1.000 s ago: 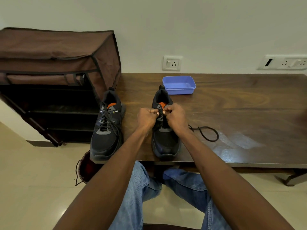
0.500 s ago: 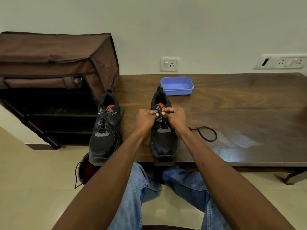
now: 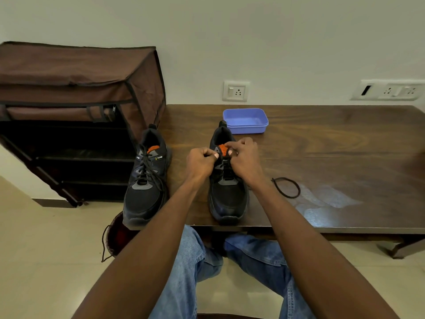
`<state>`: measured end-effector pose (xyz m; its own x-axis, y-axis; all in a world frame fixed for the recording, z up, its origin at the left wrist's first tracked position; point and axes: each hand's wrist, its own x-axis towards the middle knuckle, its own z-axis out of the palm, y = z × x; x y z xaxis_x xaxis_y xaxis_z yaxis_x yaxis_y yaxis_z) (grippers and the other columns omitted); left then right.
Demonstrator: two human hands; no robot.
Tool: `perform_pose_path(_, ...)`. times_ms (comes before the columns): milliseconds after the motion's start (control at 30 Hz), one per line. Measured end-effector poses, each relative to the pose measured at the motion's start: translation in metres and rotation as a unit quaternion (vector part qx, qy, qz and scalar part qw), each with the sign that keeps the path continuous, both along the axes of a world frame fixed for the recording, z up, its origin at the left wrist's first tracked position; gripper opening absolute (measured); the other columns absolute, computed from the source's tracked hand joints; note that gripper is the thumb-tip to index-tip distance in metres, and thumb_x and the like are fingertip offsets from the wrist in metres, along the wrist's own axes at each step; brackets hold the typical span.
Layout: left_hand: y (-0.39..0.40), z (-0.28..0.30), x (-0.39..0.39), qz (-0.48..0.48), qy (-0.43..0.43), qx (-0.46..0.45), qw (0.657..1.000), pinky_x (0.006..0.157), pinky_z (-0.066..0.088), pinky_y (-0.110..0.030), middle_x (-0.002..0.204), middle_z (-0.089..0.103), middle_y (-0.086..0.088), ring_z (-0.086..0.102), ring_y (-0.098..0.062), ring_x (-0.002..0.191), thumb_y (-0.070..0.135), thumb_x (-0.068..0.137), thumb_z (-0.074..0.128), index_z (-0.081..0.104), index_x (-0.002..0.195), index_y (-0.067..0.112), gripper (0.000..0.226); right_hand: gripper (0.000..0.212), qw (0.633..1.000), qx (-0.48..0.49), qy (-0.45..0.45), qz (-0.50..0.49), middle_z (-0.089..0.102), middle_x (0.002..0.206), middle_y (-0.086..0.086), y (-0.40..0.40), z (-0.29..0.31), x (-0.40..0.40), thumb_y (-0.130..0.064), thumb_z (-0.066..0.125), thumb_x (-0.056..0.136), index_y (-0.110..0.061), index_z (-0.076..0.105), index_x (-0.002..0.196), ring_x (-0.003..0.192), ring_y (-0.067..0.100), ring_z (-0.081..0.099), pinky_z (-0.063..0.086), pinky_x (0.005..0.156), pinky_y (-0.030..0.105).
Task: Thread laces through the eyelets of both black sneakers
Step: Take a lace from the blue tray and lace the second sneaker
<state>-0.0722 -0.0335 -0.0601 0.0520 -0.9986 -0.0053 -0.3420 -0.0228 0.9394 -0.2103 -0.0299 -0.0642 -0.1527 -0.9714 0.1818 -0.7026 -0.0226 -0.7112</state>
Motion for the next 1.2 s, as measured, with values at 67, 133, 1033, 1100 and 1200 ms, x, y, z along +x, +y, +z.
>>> perform_pose_path(67,-0.002,0.002,0.002,0.038,0.047,0.025,0.998,0.059,0.051,-0.015,0.093,0.071,-0.007,0.067,-0.010,0.079,0.008,0.098,0.056,0.067,0.095,0.009,0.011,0.034,0.999,0.026,0.039,0.013,0.045,0.126,0.004,-0.004,0.000,-0.004,-0.018,0.051,0.101,-0.026,0.063,0.132,0.120,0.020,0.040,0.038,0.099,0.032)
perform_pose_path(133,-0.004,0.007,0.009,0.103,0.168,0.054,0.979,0.062,0.054,-0.019,0.096,0.070,-0.008,0.068,-0.012,0.081,0.007,0.101,0.049,0.059,0.101,0.011,0.010,0.031,0.999,0.043,0.003,0.012,0.050,0.128,0.005,-0.008,-0.002,-0.006,-0.022,0.049,0.102,-0.027,0.062,0.131,0.119,0.023,0.047,0.043,0.101,0.039)
perform_pose_path(1033,-0.013,0.023,0.057,0.427,0.227,-0.139,0.864,0.083,0.053,-0.027,0.101,0.066,-0.007,0.063,-0.018,0.090,0.016,0.099,0.056,0.067,0.108,0.002,0.019,0.018,0.996,0.073,-0.060,0.002,0.068,0.103,-0.004,-0.004,0.011,-0.018,-0.028,0.060,0.098,-0.025,0.070,0.113,0.083,0.000,0.059,0.041,0.063,0.017)
perform_pose_path(1100,-0.015,0.019,0.059,0.411,0.139,-0.144,0.889,0.093,0.048,-0.022,0.119,0.062,-0.012,0.061,-0.024,0.108,0.008,0.097,0.054,0.064,0.118,0.004,0.023,0.018,0.995,0.077,-0.064,0.009,0.068,0.104,-0.003,-0.004,0.010,-0.020,-0.028,0.060,0.098,-0.024,0.070,0.112,0.084,0.001,0.059,0.041,0.063,0.018)
perform_pose_path(1200,-0.011,0.012,0.040,0.194,-0.093,-0.171,0.961,0.108,0.037,-0.018,0.137,0.054,-0.007,0.049,-0.019,0.129,0.000,0.090,0.061,0.057,0.135,0.010,0.047,0.018,0.994,0.082,-0.072,0.004,0.069,0.103,-0.001,-0.003,0.011,-0.018,-0.028,0.060,0.098,-0.023,0.070,0.113,0.085,0.003,0.062,0.044,0.064,0.020)
